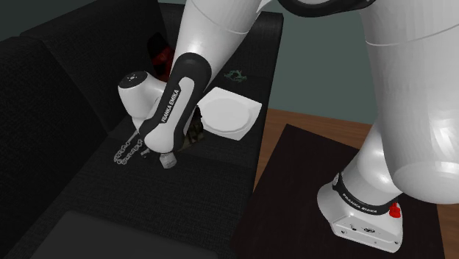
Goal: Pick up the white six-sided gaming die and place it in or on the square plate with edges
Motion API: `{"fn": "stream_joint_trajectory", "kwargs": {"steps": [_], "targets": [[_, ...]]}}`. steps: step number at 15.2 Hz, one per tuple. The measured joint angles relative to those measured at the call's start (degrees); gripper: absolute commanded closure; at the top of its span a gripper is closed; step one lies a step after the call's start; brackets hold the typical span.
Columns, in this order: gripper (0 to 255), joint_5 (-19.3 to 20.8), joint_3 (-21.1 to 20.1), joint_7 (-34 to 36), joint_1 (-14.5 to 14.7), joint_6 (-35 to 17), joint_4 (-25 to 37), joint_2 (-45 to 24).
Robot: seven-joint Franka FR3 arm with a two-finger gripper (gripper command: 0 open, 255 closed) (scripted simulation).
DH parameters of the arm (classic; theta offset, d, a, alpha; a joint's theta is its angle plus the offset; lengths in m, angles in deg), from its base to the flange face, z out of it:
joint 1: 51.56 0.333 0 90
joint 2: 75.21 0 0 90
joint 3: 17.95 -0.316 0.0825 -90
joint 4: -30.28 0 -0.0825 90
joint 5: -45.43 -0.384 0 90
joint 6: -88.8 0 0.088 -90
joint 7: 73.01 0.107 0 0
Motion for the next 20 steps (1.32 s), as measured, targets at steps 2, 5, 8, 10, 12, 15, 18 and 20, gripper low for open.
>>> {"fn": "stream_joint_trajectory", "kwargs": {"steps": [2, 5, 8, 10, 12, 15, 18, 20], "targets": [[255, -0.09, -0.08, -0.02, -0.03, 0.33, 0.01, 0.27], [255, -0.57, -0.54, -0.35, -0.38, 1.61, -0.53, 2.06], [255, -1.11, -1.01, -0.8, -0.81, 2.88, -1.17, 3.98], [255, -1.56, -1.38, -1.16, -1.11, 4.08, -1.36, 5.38], [255, -1.99, -1.74, -1.42, -1.31, 5.22, -1.57, 6.77], [255, -2.65, -2.2, -1.96, -1.66, 7.09, -1.38, 8.45], [0, -2.9, -2.35, -2.21, -1.83, 7.74, -1.26, 9.07], [0, -2.41, -2.06, -2.06, -1.72, 5.78, -2.12, 7.71]]}}
